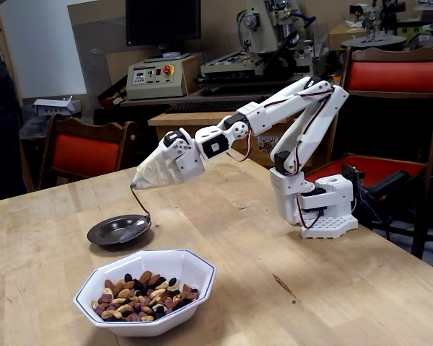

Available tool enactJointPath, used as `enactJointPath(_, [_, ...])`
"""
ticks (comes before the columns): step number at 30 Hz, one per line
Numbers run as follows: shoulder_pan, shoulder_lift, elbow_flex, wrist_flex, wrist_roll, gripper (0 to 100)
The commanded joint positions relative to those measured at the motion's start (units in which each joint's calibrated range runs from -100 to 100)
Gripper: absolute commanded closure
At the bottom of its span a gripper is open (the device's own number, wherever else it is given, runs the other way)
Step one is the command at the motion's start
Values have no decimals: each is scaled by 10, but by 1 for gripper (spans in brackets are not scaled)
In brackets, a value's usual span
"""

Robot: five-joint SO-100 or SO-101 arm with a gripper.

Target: Use spoon to take food

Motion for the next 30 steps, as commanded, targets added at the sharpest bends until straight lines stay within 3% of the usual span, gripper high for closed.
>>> enactJointPath(1, [4, -9, -49, -17, 1, 95])
enactJointPath(7, [5, -28, -49, -26, -1, 95])
enactJointPath(17, [5, -26, -39, -153, 1, 95])
enactJointPath(30, [0, -34, 61, -164, -2, 95])
